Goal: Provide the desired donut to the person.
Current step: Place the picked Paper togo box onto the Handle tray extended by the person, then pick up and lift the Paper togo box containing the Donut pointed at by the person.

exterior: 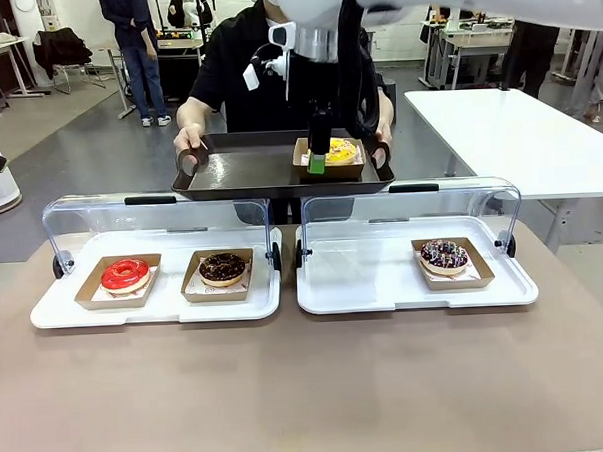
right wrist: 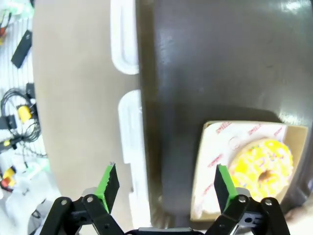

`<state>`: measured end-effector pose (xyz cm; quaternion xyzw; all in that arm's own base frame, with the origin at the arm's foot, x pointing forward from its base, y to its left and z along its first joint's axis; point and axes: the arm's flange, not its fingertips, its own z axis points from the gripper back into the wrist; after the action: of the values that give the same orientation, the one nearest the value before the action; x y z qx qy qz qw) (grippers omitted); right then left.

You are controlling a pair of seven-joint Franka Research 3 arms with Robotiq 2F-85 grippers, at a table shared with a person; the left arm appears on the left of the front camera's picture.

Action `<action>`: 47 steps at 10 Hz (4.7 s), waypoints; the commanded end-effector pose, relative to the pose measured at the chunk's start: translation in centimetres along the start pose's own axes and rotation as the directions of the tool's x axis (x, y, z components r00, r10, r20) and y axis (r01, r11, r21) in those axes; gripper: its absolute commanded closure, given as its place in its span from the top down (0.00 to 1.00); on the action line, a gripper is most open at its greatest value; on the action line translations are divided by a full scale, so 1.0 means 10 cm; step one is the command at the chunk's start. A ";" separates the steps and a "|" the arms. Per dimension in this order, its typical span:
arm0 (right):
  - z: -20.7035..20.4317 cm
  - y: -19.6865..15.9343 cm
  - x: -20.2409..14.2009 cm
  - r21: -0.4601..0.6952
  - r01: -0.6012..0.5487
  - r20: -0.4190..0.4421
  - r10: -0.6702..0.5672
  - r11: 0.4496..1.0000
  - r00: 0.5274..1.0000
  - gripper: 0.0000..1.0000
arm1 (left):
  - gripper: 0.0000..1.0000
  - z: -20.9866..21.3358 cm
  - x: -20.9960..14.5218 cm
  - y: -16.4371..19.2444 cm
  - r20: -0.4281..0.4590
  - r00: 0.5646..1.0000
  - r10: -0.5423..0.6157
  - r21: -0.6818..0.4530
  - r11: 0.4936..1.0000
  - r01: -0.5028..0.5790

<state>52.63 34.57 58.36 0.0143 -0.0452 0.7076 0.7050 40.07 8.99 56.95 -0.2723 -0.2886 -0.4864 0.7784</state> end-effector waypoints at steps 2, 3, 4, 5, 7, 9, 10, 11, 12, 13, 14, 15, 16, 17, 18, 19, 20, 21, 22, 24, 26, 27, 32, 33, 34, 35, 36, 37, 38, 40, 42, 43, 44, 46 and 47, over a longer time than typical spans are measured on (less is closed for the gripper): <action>0.43 0.53 -0.25 -0.003 -0.066 -0.011 0.066 0.998 0.998 1.00 | 1.00 0.01 0.01 0.00 0.016 1.000 -0.009 -0.005 1.000 0.009; 0.49 0.66 -0.32 -0.021 -0.076 -0.014 0.075 0.997 0.997 1.00 | 1.00 0.01 0.01 0.00 0.016 1.000 -0.009 -0.005 1.000 0.009; 0.51 0.78 -0.42 -0.031 -0.084 -0.019 0.084 0.996 0.996 1.00 | 1.00 0.01 0.01 0.00 0.016 1.000 -0.009 -0.005 1.000 0.009; 0.49 0.83 -0.54 -0.043 -0.080 -0.031 0.079 0.996 0.996 1.00 | 1.00 0.01 0.01 0.00 0.016 1.000 -0.009 -0.005 1.000 0.009; 0.45 0.87 -0.76 -0.050 -0.066 -0.018 0.065 0.997 0.998 1.00 | 1.00 0.01 0.01 0.00 0.016 1.000 -0.009 -0.005 1.000 0.009; 0.37 0.87 -0.90 -0.052 -0.058 -0.015 0.057 0.997 0.998 1.00 | 1.00 0.01 0.01 0.00 0.016 1.000 -0.009 -0.005 1.000 0.009; 0.34 0.84 -0.92 -0.053 -0.056 -0.014 0.055 0.997 0.998 1.00 | 1.00 0.01 0.01 0.00 0.016 1.000 -0.009 -0.005 1.000 0.009; 0.24 0.73 -0.93 -0.068 -0.089 -0.027 0.088 0.994 0.996 1.00 | 1.00 0.01 0.01 0.00 0.016 1.000 -0.009 -0.005 1.000 0.009; 0.42 0.77 -0.87 -0.050 -0.038 -0.053 0.035 0.998 0.998 1.00 | 1.00 0.01 0.01 0.00 0.016 1.000 -0.009 -0.005 1.000 0.009; 0.42 0.77 -0.87 -0.050 -0.038 -0.053 0.035 0.998 0.998 1.00 | 1.00 0.01 0.01 0.00 0.016 1.000 -0.009 -0.005 1.000 0.009; 0.42 0.77 -0.87 -0.050 -0.038 -0.053 0.035 0.998 0.998 1.00 | 1.00 0.01 0.01 0.00 0.016 1.000 -0.009 -0.005 1.000 0.009; 0.42 0.77 -0.87 -0.050 -0.038 -0.053 0.035 0.998 0.998 1.00 | 1.00 0.01 0.01 0.00 0.016 1.000 -0.009 -0.005 1.000 0.009; 0.42 0.77 -0.87 -0.050 -0.038 -0.053 0.035 0.998 0.998 1.00 | 1.00 0.01 0.01 0.00 0.016 1.000 -0.009 -0.005 1.000 0.009; 0.42 0.77 -0.87 -0.050 -0.038 -0.053 0.035 0.998 0.998 1.00 | 1.00 0.01 0.01 0.00 0.016 1.000 -0.009 -0.005 1.000 0.009; 0.42 0.77 -0.87 -0.050 -0.038 -0.053 0.035 0.998 0.998 1.00 | 1.00 0.01 0.01 0.00 0.016 1.000 -0.009 -0.005 1.000 0.009; 0.42 0.77 -0.87 -0.050 -0.038 -0.053 0.035 0.998 0.998 1.00 | 1.00 0.01 0.01 0.00 0.016 1.000 -0.009 -0.005 1.000 0.009; 0.42 0.77 -0.87 -0.050 -0.038 -0.053 0.035 0.998 0.998 1.00 | 1.00 0.01 0.01 0.00 0.016 1.000 -0.009 -0.005 1.000 0.009; 0.42 0.77 -0.87 -0.050 -0.038 -0.053 0.035 0.998 0.998 1.00 | 1.00 0.01 0.01 0.00 0.016 1.000 -0.009 -0.005 1.000 0.009; 0.42 0.77 -0.87 -0.050 -0.038 -0.053 0.035 0.998 0.998 1.00 | 1.00 0.01 0.01 0.00 0.016 1.000 -0.009 -0.005 1.000 0.009; 0.41 0.75 -0.88 -0.058 -0.049 -0.049 0.046 0.997 0.998 1.00 | 1.00 0.01 0.01 0.00 0.016 1.000 -0.009 -0.005 1.000 0.009; 0.76 0.63 -1.29 -0.037 0.079 0.212 -0.069 0.996 0.975 1.00 | 1.00 0.01 0.01 0.00 0.016 1.000 -0.009 -0.005 1.000 0.009; 0.88 0.56 -1.52 -0.033 0.128 0.288 -0.113 0.991 0.951 1.00 | 1.00 0.01 0.01 0.00 0.016 1.000 -0.009 -0.005 1.000 0.009; 1.04 0.58 -3.21 -0.020 0.165 0.660 -0.111 0.986 0.743 1.00 | 1.00 0.01 0.01 0.00 0.016 1.000 -0.009 -0.005 1.000 0.009; 0.95 0.66 -3.52 -0.039 0.095 0.696 -0.041 0.995 0.716 1.00 | 1.00 0.01 0.01 0.00 0.016 1.000 -0.009 -0.005 1.000 0.009; 0.88 0.70 -3.83 -0.016 0.071 0.745 -0.036 0.997 0.667 1.00 | 1.00 0.01 0.01 0.00 0.016 1.000 -0.009 -0.005 1.000 0.009; 0.83 0.70 -4.05 -0.017 0.044 0.758 -0.016 0.999 0.652 1.00 | 1.00 0.01 0.01 0.00 0.016 1.000 -0.009 -0.005 1.000 0.009; 0.77 0.69 -4.20 -0.028 0.024 0.756 0.006 0.999 0.655 1.00 | 1.00 0.01 0.01 0.00 0.016 1.000 -0.009 -0.005 1.000 0.009; 0.70 0.66 -4.32 -0.011 0.031 0.756 -0.012 0.999 0.655 1.00 | 1.00 0.01 0.01 0.00 0.016 1.000 -0.009 -0.005 1.000 0.009; 0.60 0.64 -4.41 0.014 0.037 0.755 -0.035 0.999 0.654 1.00 | 1.00 0.01 0.01 0.00 0.016 1.000 -0.009 -0.005 1.000 0.009; 0.38 0.60 -4.54 0.094 0.088 0.710 -0.129 0.992 0.692 1.00 | 1.00 0.01 0.01 0.00 0.016 1.000 -0.009 -0.005 1.000 0.009; 0.37 0.60 -4.53 0.074 0.098 0.690 -0.122 0.992 0.714 1.00 | 1.00 0.01 0.01 0.00 0.016 1.000 -0.009 -0.005 1.000 0.009; 0.36 0.59 -4.54 0.068 0.109 0.685 -0.125 0.992 0.717 1.00 | 1.00 0.01 0.01 0.00 0.016 1.000 -0.009 -0.005 1.000 0.009; 0.35 0.59 -4.54 0.061 0.115 0.675 -0.125 0.992 0.727 1.00 | 1.00 0.01 0.01 0.00 0.016 1.000 -0.009 -0.005 1.000 0.009; 0.35 0.61 -4.54 0.064 0.091 0.690 -0.110 0.994 0.716 1.00 | 1.00 0.01 0.01 0.00 0.016 1.000 -0.009 -0.005 1.000 0.009; 0.33 0.59 -4.56 0.056 0.091 0.697 -0.104 0.994 0.709 1.00 | 1.00 0.01 0.01 0.00 0.016 1.000 -0.009 -0.005 1.000 0.009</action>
<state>46.88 -11.09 57.59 0.2886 -0.3014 0.6127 0.6712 40.07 8.99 57.00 -0.2718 -0.2886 -0.4866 0.7785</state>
